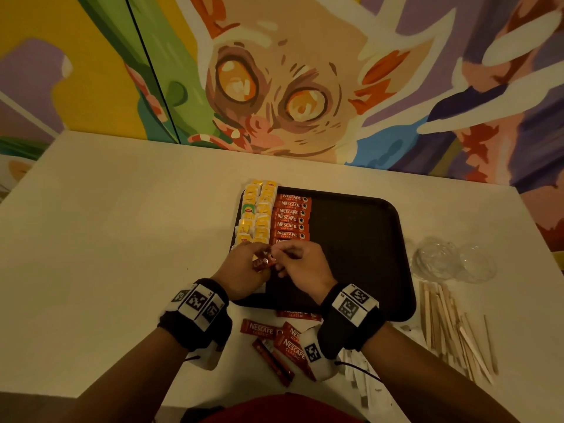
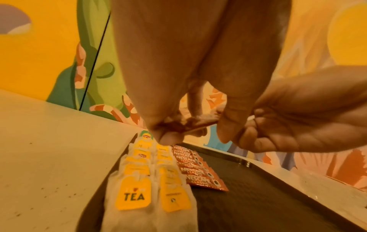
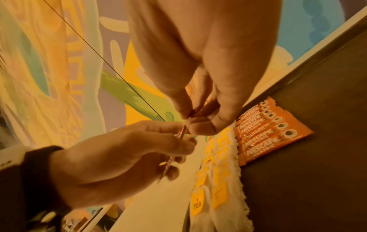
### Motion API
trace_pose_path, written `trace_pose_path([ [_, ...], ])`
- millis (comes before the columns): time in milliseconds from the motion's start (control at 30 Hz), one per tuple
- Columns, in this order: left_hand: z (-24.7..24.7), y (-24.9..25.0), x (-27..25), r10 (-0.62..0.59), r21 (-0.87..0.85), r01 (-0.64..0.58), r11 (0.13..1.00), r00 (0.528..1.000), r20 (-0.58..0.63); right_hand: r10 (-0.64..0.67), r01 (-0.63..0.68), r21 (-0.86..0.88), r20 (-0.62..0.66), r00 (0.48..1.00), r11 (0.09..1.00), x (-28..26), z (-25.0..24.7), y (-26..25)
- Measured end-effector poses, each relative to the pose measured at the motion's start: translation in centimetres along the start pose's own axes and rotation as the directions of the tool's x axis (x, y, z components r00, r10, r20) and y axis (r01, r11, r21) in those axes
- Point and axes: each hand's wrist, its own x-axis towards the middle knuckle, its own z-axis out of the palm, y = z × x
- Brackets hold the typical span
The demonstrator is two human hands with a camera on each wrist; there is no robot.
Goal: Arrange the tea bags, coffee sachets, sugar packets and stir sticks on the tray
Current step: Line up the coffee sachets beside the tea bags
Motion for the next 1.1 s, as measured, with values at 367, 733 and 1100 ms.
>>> trace_pose_path([
  [367,-1.7,-0.1,-1.9,-0.158,-0.428,0.128,0.895,0.987,-0.035,0.052,-0.035,0.135,-0.126,0.991,0.99,-0.6,-2.4,1.1],
  [733,-0.7,1.5,-1.5,-0.153,-0.426,0.01,0.905,0.941,-0.302,0.226,-0.193,0.343,-0.061,0.972,0.919,-0.5,-2.3,2.1],
  [1100,-0.2,0.2,-0.2,-0.221,-0.283,0.14,0.949,0.934,-0.28,0.3,-0.286,0.356,0.014,0.954,0.89,-0.5,-2.7,3.3],
])
